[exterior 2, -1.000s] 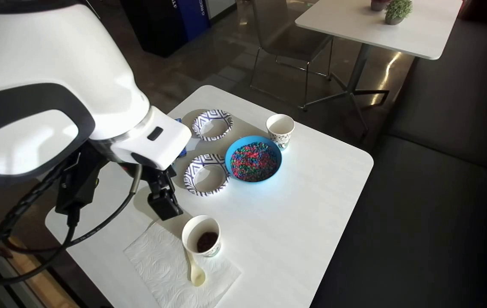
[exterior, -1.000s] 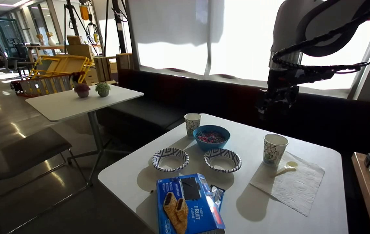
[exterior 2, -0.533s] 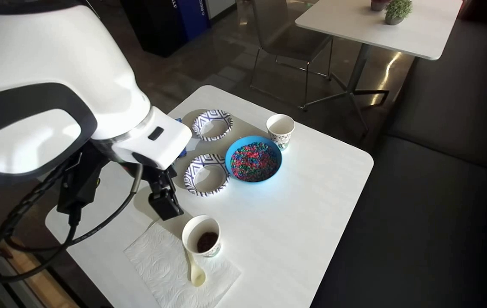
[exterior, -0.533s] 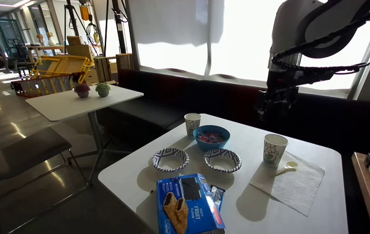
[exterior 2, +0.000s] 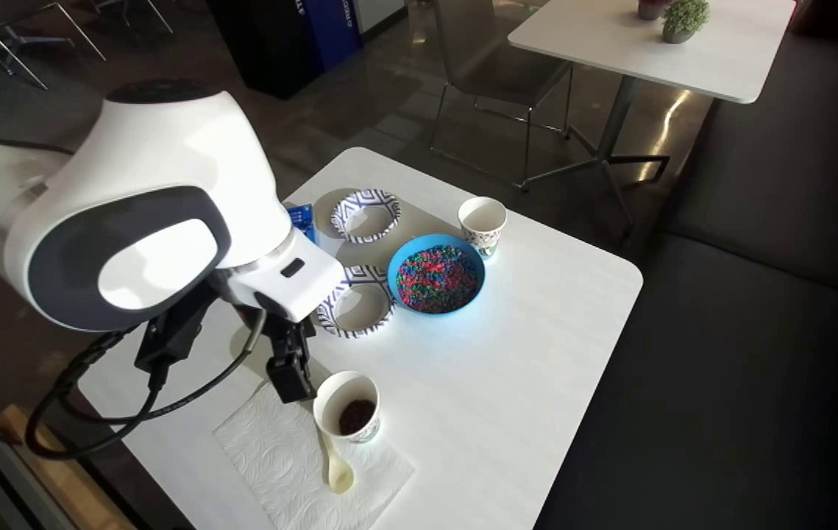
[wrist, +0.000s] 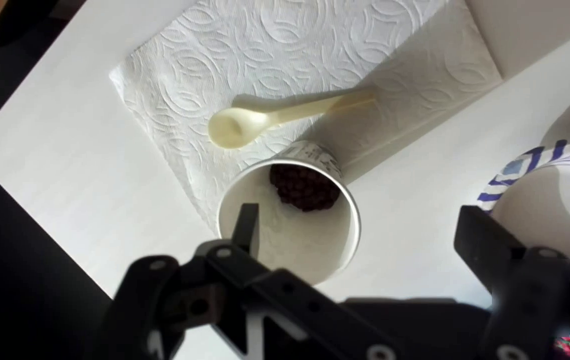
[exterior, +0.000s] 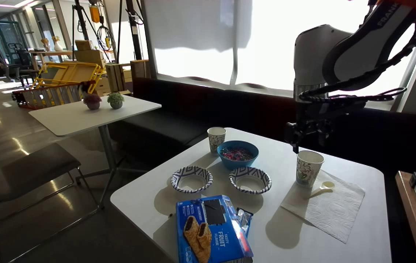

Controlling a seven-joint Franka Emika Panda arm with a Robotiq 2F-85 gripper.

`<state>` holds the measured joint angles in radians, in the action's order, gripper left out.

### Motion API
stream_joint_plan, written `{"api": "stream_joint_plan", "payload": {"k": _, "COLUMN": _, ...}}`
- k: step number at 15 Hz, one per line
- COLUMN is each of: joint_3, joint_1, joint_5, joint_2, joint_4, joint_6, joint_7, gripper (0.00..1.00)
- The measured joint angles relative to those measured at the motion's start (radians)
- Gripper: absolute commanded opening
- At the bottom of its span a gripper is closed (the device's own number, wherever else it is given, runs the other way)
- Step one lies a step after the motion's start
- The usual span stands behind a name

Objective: Put the cup in the bowl

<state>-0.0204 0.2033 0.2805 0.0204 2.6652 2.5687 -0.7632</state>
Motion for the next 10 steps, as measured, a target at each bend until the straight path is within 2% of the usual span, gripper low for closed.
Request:
{"api": "stream_joint_plan", "payload": {"k": 1, "joint_3": -0.011, "joint_1": -0.008, "joint_5": 0.0, "joint_2": 0.023, "joint_4": -0.009, "joint_6": 0.004, "joint_7": -0.01, "gripper": 1.0}}
{"api": "stream_joint_plan", "payload": {"k": 2, "joint_3": -0.022, "joint_1": -0.015, "joint_5": 0.0, "joint_2": 0.047, "joint_4": -0.018, "joint_6": 0.016, "joint_7": -0.017, "gripper": 0.95}}
{"api": "stream_joint_plan", "payload": {"k": 4, "joint_3": -0.045, "joint_1": -0.031, "joint_5": -0.011, "joint_2": 0.093, "joint_4": -0.032, "joint_6": 0.049, "joint_7": -0.02, "gripper": 0.77}}
{"api": "stream_joint_plan", "payload": {"k": 6, "joint_3": -0.064, "joint_1": -0.047, "joint_5": -0.036, "joint_2": 0.138, "joint_4": -0.046, "joint_6": 0.078, "joint_7": -0.02, "gripper": 0.67}}
{"api": "stream_joint_plan", "payload": {"k": 8, "joint_3": -0.081, "joint_1": -0.067, "joint_5": -0.056, "joint_2": 0.178, "joint_4": -0.056, "joint_6": 0.117, "joint_7": -0.02, "gripper": 0.46}}
{"api": "stream_joint_plan", "payload": {"k": 9, "joint_3": -0.09, "joint_1": -0.079, "joint_5": -0.063, "joint_2": 0.196, "joint_4": -0.06, "joint_6": 0.141, "joint_7": -0.02, "gripper": 0.39}}
{"api": "stream_joint_plan", "payload": {"k": 10, "joint_3": -0.099, "joint_1": -0.09, "joint_5": -0.068, "joint_2": 0.212, "joint_4": -0.063, "joint_6": 0.168, "joint_7": -0.02, "gripper": 0.4}}
